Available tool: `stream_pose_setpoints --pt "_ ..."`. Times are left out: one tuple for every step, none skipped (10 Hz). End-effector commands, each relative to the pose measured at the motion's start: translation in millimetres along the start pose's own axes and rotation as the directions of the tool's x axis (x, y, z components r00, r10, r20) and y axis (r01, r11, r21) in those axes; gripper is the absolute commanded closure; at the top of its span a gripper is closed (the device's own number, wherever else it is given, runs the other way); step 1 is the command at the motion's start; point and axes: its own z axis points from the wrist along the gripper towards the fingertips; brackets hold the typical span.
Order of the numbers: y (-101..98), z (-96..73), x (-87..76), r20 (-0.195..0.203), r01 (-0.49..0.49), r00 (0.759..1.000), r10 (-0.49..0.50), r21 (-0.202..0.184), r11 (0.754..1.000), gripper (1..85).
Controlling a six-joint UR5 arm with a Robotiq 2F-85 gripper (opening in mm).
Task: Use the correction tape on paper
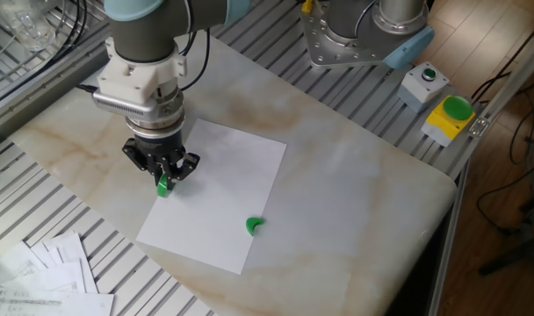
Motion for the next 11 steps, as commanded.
stream_pose_setpoints --pt "0.8 -2.1 -6.6 0.021 -0.009 1.0 0.009 -0.009 1.0 84.0" --pt "2.5 -4.2 -10.8 0.026 -0.012 1.0 0.012 -0.014 1.0 84.0" --pt "3.2 -4.7 -13.3 0.033 -0.011 0.999 0.011 -0.015 1.0 84.0" --pt "3.1 -3.7 -13.4 0.035 -0.01 0.999 0.01 -0.016 1.0 84.0" --pt "2.9 -3.1 -12.3 0.032 -0.009 0.999 0.01 -0.016 1.0 84.0" --pt "3.0 -2.6 -11.9 0.03 -0.009 0.999 0.01 -0.017 1.0 84.0" --pt "1.3 -5.2 -7.0 0.009 -0.007 1.0 0.007 -0.012 1.0 84.0" --pt "-1.2 -13.0 -2.5 -0.018 -0.005 1.0 0.005 -0.008 1.0 84.0" --pt "-0.5 -19.1 -1.2 -0.024 -0.005 1.0 0.004 -0.009 1.0 84.0" --pt "1.0 -20.4 -0.9 -0.024 -0.005 1.0 0.005 -0.014 1.0 84.0" --pt "1.1 -18.0 -2.0 -0.021 -0.008 1.0 0.008 -0.013 1.0 84.0"
